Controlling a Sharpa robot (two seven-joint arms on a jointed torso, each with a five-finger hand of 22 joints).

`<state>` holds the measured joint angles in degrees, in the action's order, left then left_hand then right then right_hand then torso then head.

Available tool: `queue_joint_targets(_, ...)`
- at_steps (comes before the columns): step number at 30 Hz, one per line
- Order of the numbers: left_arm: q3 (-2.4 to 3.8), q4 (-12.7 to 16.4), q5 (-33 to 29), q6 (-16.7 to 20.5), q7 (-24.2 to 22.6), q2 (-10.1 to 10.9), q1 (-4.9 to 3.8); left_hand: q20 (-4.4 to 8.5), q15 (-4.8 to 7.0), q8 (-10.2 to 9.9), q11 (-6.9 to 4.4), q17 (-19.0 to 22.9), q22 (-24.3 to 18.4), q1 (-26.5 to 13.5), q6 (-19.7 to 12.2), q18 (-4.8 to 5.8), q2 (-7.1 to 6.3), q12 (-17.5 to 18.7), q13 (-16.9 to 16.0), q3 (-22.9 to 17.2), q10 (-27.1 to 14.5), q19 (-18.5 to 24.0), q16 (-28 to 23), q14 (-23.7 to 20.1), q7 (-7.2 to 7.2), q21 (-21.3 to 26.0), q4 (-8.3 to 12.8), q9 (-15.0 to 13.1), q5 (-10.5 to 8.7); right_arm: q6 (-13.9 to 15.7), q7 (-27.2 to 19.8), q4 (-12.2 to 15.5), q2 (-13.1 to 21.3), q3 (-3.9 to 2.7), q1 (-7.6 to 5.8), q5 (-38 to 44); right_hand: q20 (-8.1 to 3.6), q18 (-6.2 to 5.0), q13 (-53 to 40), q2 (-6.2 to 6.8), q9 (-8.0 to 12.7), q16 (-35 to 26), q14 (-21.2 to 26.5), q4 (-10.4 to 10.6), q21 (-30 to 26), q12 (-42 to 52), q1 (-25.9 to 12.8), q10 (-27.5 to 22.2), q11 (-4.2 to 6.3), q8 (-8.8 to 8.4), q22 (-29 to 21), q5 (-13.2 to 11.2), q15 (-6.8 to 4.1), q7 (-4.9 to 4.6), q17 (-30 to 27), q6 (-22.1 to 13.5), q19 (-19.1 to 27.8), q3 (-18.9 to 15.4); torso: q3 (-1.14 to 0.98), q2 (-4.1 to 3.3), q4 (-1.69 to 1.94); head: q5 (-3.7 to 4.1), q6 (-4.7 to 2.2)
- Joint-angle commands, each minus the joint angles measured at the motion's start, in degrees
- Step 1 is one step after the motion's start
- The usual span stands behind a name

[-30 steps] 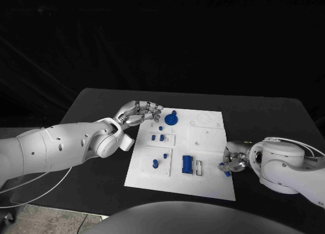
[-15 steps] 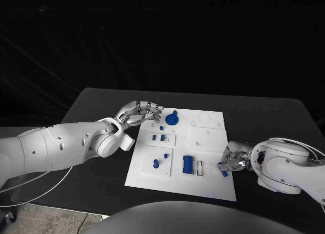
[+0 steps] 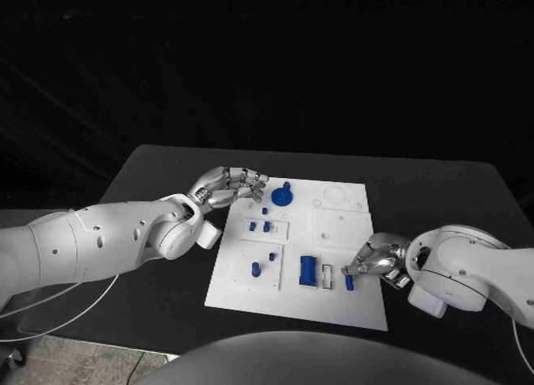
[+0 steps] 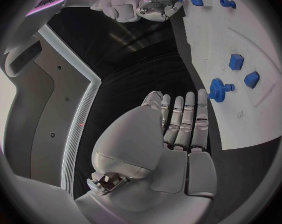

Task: Assemble the parts on the task board

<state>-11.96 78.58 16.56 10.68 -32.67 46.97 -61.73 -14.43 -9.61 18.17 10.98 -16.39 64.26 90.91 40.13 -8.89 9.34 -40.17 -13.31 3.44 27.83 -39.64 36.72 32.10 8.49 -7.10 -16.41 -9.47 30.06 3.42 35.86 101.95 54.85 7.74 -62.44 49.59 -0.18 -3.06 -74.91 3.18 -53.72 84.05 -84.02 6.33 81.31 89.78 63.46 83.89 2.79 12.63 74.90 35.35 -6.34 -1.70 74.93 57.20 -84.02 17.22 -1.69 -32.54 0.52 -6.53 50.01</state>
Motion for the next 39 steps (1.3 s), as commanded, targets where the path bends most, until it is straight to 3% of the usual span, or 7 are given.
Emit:
queue_joint_targets(1, 0.03, 0.09, -0.24, -1.10, -0.16, -0.18, 0.05, -0.07, -0.35, -0.38, 0.33, -0.06, 0.05, 0.73, -0.07, 0.14, 0.06, 0.23, 0.05, -0.29, 0.06, -0.42, 0.36, -0.01, 0.22, 0.20, 0.08, 0.07, 0.27, 1.25, -0.64, -0.35, -0.48, 0.00, -0.03, -5.77, 0.51, 1.05, -15.09, -0.08, 0.11, 0.49, -4.37, -0.99, -0.07, 0.22, -0.93, 6.11, -0.35, 0.31, 12.47, -0.59, 0.38, -0.10, 4.86, 0.09, -3.13, 1.47, 0.00, 0.00, 0.01, -0.04, -0.01)
queue_joint_targets(13, 0.03, 0.17, -0.24, -1.21, -0.03, -0.14, 0.05, -0.07, -0.35, -0.38, 0.33, -0.06, 0.05, 0.73, -0.07, 0.14, 0.06, 0.23, 0.05, -0.29, 0.06, -0.42, 0.36, -0.01, 0.22, 0.20, 0.08, 0.07, 0.27, 1.34, -0.93, -1.90, -2.91, 0.01, 0.38, -6.35, 0.58, 0.98, -15.09, -0.25, 0.30, 0.50, -4.33, -0.78, -0.32, 0.22, -1.70, 6.11, -0.43, 0.45, 12.37, -2.11, 0.46, -0.17, 4.73, -0.16, -2.98, 1.80, -0.03, -0.04, -0.02, -0.10, -0.01)
queue_joint_targets(32, 0.04, 0.09, -0.24, -1.64, 0.25, -0.31, 0.05, -0.09, -0.41, -0.38, 0.42, -0.06, 0.10, 0.70, -0.08, 0.17, 0.07, 0.23, 0.07, -0.37, 0.10, -0.42, 0.40, -0.01, 0.31, 0.21, 0.00, 0.08, 0.24, 0.96, -0.82, -3.33, -4.93, 0.01, 0.91, -4.76, 0.81, 0.83, -15.09, -0.40, 0.80, 0.32, -4.14, -0.40, -0.85, 0.22, -3.39, 6.11, -0.72, 0.82, 12.15, -7.84, 0.71, -0.50, 4.16, -1.05, -2.65, 1.75, -0.03, -0.01, -0.03, 0.05, -0.01)
queue_joint_targets(39, 0.04, 0.07, -0.24, -1.82, 0.36, -0.39, 0.06, -0.10, -0.43, -0.38, 0.44, -0.06, 0.12, 0.70, -0.09, 0.19, 0.07, 0.23, 0.08, -0.39, 0.10, -0.42, 0.41, -0.01, 0.32, 0.21, -0.02, 0.09, 0.24, 0.33, -0.32, -3.54, -5.19, 0.01, 1.02, -3.85, 1.04, 0.77, -15.09, -0.46, 1.16, 0.20, -4.06, 0.63, -1.04, 0.22, -5.10, 6.11, -1.03, 0.93, 12.07, -13.43, 0.97, -0.84, 3.83, -1.69, -2.52, 0.69, 0.00, -0.03, -0.01, 0.01, -0.01)
